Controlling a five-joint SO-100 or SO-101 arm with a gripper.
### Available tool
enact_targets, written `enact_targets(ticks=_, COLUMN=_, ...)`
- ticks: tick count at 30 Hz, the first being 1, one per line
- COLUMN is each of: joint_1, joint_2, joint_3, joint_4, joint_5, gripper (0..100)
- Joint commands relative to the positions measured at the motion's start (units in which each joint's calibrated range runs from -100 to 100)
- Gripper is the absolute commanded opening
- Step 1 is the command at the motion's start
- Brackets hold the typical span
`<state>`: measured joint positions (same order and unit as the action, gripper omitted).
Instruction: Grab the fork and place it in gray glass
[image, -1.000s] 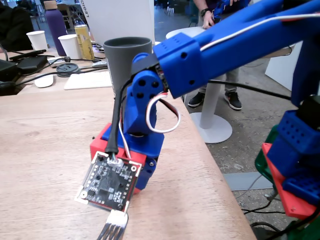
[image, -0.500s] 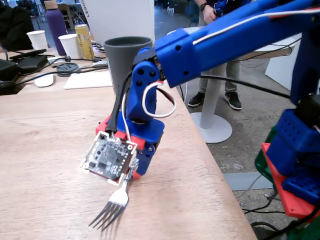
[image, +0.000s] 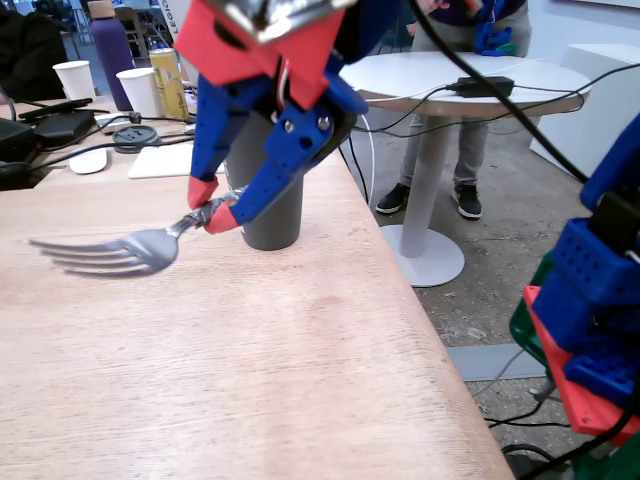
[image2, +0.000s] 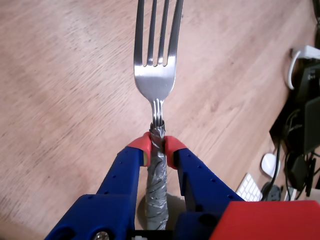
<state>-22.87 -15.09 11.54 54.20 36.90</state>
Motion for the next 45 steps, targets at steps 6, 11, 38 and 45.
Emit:
enact_targets(ticks=6, joint_1=-0.64, joint_2=-4.38, joint_3=-0.17, joint_4=-0.1, joint_5=-14.55, gripper=0)
enact_targets(ticks=11, joint_1=-0.64, joint_2=-7.3, joint_3=9.65, joint_4=-1.17, joint_5=-22.91, gripper=0)
enact_targets(ticks=38, joint_1=0.88, joint_2=-21.79, joint_3=19.65, joint_4=-27.03, joint_5=-31.31, gripper=0)
enact_targets(ticks=45, joint_1=1.22, joint_2=-31.57, joint_3=26.92, joint_4=-41.23, joint_5=-30.92, gripper=0)
